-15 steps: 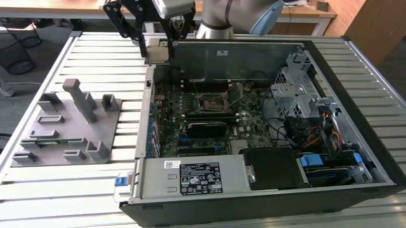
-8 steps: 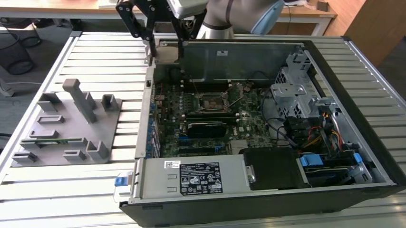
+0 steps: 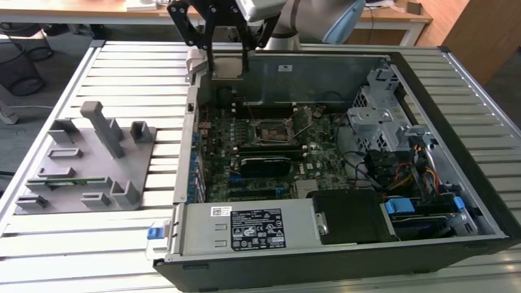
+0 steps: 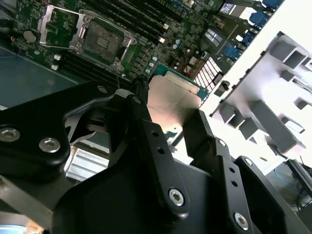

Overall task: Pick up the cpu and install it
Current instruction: 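Pick up the cpu and move it towards the insertion slot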

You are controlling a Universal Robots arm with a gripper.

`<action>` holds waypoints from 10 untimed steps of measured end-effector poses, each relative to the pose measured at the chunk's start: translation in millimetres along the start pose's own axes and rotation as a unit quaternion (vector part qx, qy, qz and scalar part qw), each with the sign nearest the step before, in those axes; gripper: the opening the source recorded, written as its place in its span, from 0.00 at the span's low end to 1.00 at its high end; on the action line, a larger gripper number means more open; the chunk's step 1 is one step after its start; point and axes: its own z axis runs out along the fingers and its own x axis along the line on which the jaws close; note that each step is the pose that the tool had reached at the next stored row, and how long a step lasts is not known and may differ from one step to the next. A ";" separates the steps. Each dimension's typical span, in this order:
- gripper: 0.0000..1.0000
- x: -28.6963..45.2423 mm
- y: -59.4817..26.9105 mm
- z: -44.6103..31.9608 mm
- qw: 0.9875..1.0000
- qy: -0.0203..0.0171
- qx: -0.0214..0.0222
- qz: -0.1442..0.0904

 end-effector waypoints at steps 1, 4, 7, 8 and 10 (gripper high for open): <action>0.53 -2.5 0.6 0.2 1.000 0.000 0.000 0.000; 0.53 -9.8 2.1 0.6 1.000 0.000 0.000 0.000; 0.53 -14.5 3.1 1.1 1.000 0.000 0.000 0.000; 0.53 -16.2 3.7 1.3 1.000 0.000 0.000 0.000; 0.53 -19.3 4.7 1.6 1.000 0.000 0.000 0.000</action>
